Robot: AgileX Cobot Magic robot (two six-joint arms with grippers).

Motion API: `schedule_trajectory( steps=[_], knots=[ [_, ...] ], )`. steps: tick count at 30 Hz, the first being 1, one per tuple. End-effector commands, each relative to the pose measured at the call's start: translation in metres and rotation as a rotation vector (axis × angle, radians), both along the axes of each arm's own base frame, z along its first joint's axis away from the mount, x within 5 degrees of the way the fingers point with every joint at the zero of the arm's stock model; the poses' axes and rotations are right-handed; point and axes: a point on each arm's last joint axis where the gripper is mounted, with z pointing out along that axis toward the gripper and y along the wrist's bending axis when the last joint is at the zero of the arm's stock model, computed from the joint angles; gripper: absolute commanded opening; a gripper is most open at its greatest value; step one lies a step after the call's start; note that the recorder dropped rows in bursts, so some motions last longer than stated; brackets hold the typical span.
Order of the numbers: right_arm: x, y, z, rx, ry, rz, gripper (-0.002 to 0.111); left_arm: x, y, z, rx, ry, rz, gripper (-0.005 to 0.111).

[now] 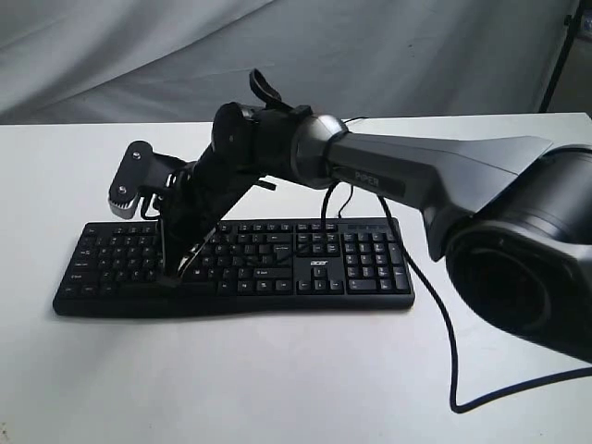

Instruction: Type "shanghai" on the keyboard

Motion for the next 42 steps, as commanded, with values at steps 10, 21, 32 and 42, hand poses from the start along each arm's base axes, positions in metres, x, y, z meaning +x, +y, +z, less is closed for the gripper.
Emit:
schedule_trajectory(
  steps=[10, 21, 32, 42],
  knots=[
    [-0.006, 0.011, 0.01, 0.033, -0.017, -0.014, 0.0, 0.0, 0.0, -0.001, -0.002, -0.011, 0.002, 0.001],
    [-0.017, 0.017, 0.039, 0.001, -0.082, 0.006, 0.0, 0.0, 0.0, -0.001, -0.002, -0.011, 0.002, 0.001],
    [-0.028, 0.036, 0.041, 0.045, -0.112, 0.016, 0.0, 0.0, 0.0, -0.001, -0.002, -0.011, 0.002, 0.001],
    [-0.033, 0.059, 0.046, 0.093, -0.108, -0.002, 0.0, 0.0, 0.0, -0.001, -0.002, -0.011, 0.002, 0.001]
  ],
)
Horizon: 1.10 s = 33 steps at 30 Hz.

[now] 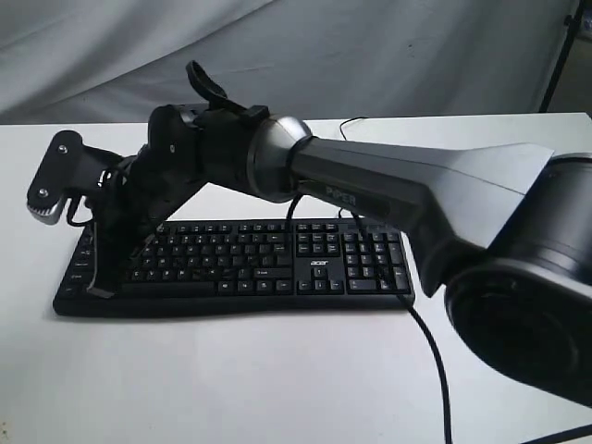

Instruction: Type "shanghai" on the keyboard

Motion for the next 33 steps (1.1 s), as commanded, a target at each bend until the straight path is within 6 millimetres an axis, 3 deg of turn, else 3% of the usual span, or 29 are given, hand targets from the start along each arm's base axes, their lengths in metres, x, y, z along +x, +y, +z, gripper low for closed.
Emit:
schedule_trajectory(
  steps=[1, 12, 33],
  knots=[
    [0.003, 0.012, 0.007, 0.035, 0.018, -0.018, 0.0, 0.0, 0.0, -0.001, -0.002, -0.011, 0.002, 0.001],
    [0.013, 0.042, -0.003, 0.027, 0.016, -0.033, 0.0, 0.0, 0.0, -0.001, -0.002, -0.011, 0.002, 0.001],
    [0.025, 0.041, -0.032, 0.037, 0.012, -0.119, 0.0, 0.0, 0.0, -0.001, -0.002, -0.011, 0.002, 0.001]
  ],
)
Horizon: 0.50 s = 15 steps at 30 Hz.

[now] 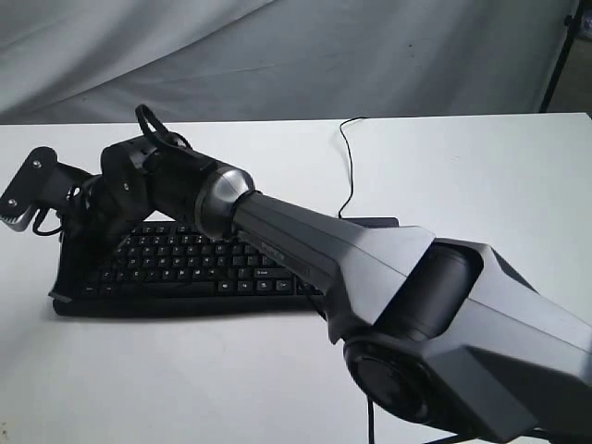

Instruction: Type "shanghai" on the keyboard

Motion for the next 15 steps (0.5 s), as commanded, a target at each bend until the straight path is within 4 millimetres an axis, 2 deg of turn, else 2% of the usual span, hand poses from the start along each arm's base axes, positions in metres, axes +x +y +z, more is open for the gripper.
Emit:
schedule_trajectory(
  steps=[1, 8, 15],
  knots=[
    [0.006, -0.003, 0.004, 0.009, -0.023, -0.019, 0.0, 0.0, 0.0, -0.001, -0.002, -0.011, 0.002, 0.001],
    [0.008, -0.006, 0.001, -0.011, -0.035, -0.028, 0.0, 0.0, 0.0, -0.001, -0.002, -0.011, 0.002, 0.001],
    [0.012, -0.01, -0.013, -0.029, -0.016, -0.037, 0.0, 0.0, 0.0, -0.001, -0.002, -0.011, 0.002, 0.001]
  ],
)
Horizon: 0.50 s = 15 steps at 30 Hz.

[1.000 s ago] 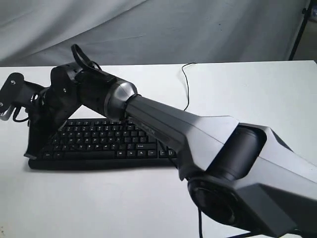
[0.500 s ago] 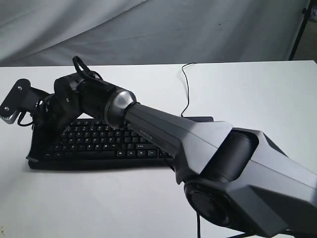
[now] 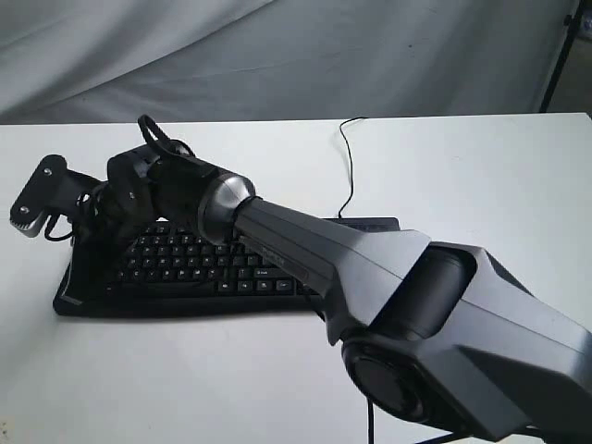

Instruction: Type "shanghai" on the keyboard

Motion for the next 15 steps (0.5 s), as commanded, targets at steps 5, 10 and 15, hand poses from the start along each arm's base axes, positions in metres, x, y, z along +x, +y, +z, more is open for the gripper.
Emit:
schedule_trajectory(
  steps=[5, 10, 15],
  knots=[
    [0.0083, -0.0067, -0.0053, -0.008, -0.009, -0.018, 0.0, 0.0, 0.0001, -0.0005, -0.002, -0.011, 0.002, 0.001],
    [0.0077, -0.0054, -0.0061, 0.003, -0.007, -0.004, 0.0, 0.0, 0.0001, -0.0005, -0.002, -0.011, 0.002, 0.001],
    [0.0078, -0.0052, -0.0072, 0.002, -0.01, 0.0, 0.0, 0.0, 0.0001, -0.0005, -0.002, -0.011, 0.002, 0.001]
  ],
)
